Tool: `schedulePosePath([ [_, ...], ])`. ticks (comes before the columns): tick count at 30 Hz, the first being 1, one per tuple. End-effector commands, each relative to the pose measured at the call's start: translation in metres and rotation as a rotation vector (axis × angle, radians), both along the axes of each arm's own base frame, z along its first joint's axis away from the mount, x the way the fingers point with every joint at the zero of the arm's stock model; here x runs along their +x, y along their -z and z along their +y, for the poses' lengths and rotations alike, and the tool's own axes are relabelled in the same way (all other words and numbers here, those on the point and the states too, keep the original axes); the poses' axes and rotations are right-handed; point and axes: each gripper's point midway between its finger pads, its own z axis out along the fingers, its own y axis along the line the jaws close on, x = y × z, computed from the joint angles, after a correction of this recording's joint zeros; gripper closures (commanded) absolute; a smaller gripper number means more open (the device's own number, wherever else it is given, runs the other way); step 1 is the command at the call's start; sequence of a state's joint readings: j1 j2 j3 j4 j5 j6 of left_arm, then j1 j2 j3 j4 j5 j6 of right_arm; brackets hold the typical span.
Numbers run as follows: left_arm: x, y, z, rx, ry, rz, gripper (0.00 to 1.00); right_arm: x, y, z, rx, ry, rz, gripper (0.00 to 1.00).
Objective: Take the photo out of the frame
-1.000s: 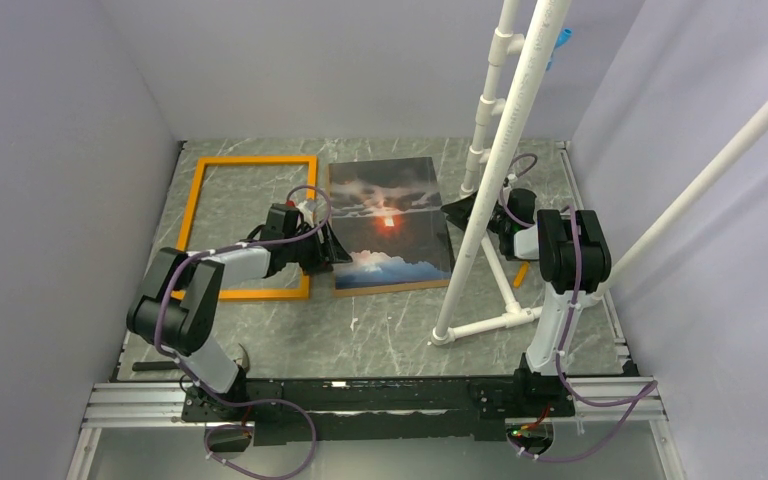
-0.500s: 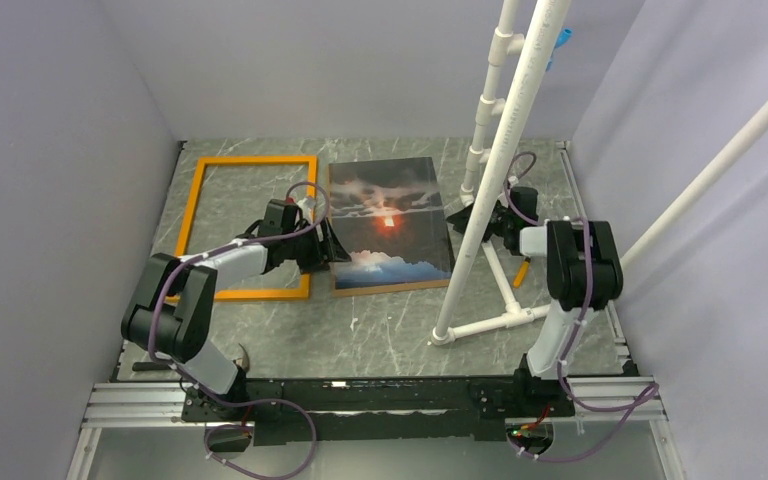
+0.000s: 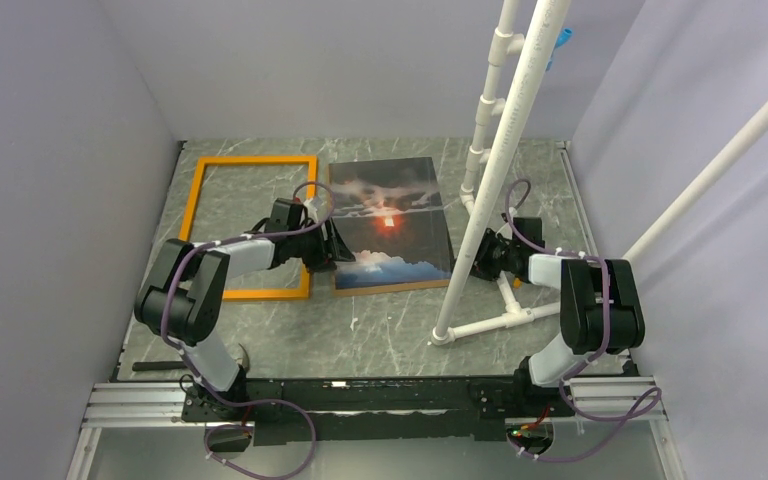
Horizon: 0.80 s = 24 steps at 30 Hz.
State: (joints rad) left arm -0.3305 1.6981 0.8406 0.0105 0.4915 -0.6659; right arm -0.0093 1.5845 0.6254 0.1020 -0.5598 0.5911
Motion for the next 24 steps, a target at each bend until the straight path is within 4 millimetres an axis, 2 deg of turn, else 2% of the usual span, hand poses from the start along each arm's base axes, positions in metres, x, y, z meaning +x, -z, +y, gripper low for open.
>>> schedulePosePath([
  [1, -0.003, 0.018, 0.005, 0.039, -0.003, -0.008, 0.32, -0.008, 0.003, 0.005, 0.001, -0.065, -0.027, 0.62],
  [8, -0.011, 0.037, 0.013, 0.077, -0.021, 0.026, 0.32, -0.008, -0.002, 0.014, 0.051, -0.106, -0.055, 0.67],
  [16, -0.014, 0.042, 0.017, 0.098, -0.029, 0.034, 0.33, -0.006, -0.018, 0.02, 0.1, -0.112, -0.1, 0.74],
  [21, -0.015, 0.044, 0.017, 0.096, -0.03, 0.042, 0.33, -0.007, -0.024, 0.022, 0.126, -0.109, -0.114, 0.87],
  [24, -0.015, 0.043, 0.017, 0.092, -0.03, 0.04, 0.33, -0.007, -0.023, 0.025, 0.147, -0.107, -0.103, 0.88],
])
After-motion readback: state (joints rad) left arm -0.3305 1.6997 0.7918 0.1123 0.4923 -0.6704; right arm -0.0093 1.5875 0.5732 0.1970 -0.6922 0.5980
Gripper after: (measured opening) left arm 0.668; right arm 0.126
